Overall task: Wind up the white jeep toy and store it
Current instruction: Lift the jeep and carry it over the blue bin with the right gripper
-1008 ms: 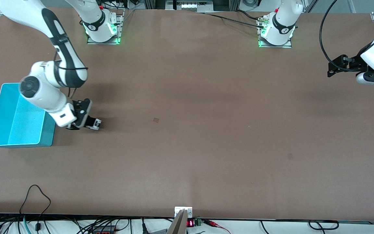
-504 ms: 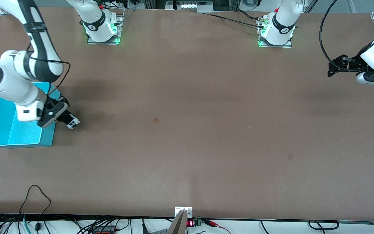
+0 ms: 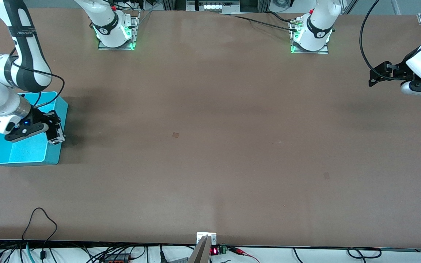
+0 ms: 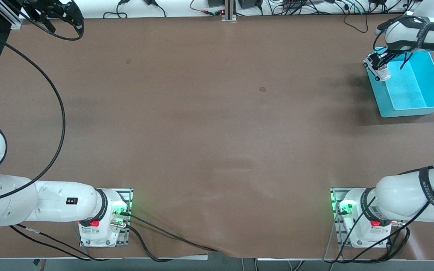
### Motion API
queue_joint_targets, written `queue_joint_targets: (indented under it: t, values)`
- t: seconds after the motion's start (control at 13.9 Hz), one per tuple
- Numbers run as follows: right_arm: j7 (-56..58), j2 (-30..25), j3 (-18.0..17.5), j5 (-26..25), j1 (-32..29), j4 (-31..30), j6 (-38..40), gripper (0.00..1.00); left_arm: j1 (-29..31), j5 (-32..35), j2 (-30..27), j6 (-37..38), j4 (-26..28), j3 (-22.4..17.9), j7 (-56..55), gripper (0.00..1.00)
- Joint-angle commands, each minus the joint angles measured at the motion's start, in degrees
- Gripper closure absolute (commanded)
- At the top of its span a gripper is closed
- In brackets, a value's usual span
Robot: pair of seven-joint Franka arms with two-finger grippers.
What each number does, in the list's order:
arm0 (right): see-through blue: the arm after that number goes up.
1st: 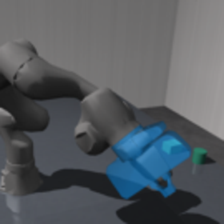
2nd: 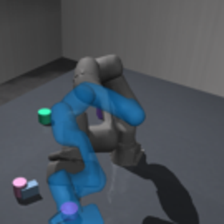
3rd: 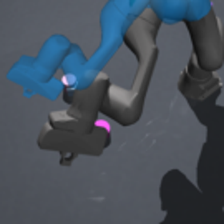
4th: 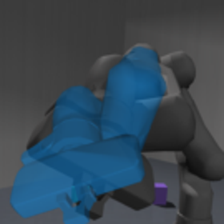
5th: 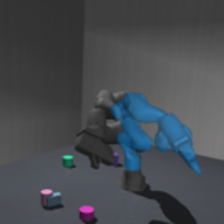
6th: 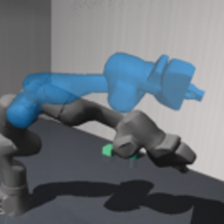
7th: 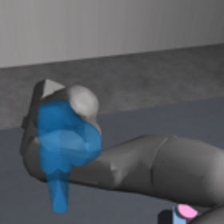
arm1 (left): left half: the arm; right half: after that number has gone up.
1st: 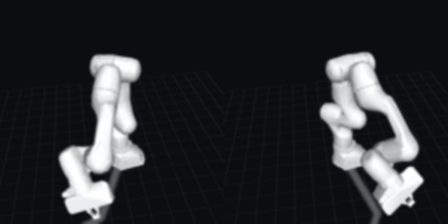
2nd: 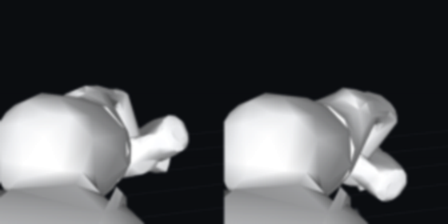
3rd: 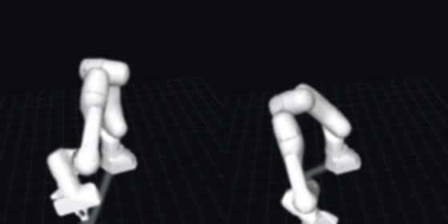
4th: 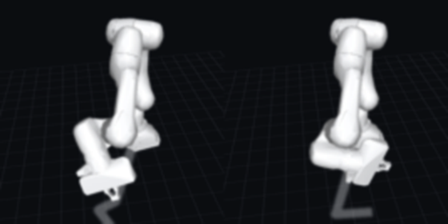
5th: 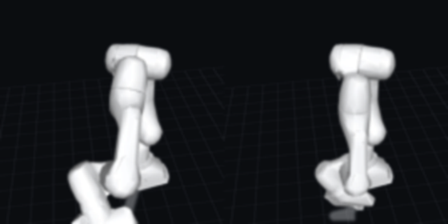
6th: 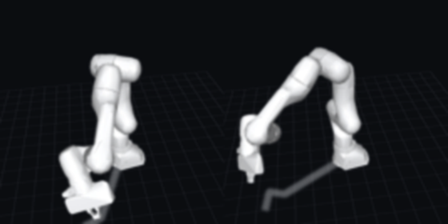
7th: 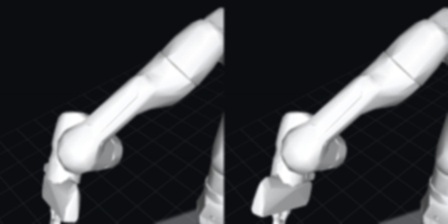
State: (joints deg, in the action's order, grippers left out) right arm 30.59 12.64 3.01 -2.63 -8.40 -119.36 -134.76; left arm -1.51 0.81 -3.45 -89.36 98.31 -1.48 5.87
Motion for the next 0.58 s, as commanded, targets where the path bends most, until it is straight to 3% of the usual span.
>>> queue_joint_targets:
  t: [0.0, 0.29, 0.5]
  values:
    - [-5.2, -0.8, 1.4, -0.8, -0.3, 1.3, 1.2, 1.00, 0.0, -0.5, -0.5, 1.1, -0.7, -0.2, 1.1, 0.00]
    - [-5.6, -0.4, 6.3, -0.9, -0.6, 1.1, 1.1, 1.00, 0.1, -0.5, -0.5, 1.6, -0.7, -0.2, 1.2, 0.00]
    - [-5.5, 0.9, 7.0, -1.0, -3.5, 0.8, 0.9, 1.00, 0.1, -0.5, -0.5, 1.6, -0.7, -0.2, 1.2, 0.00]
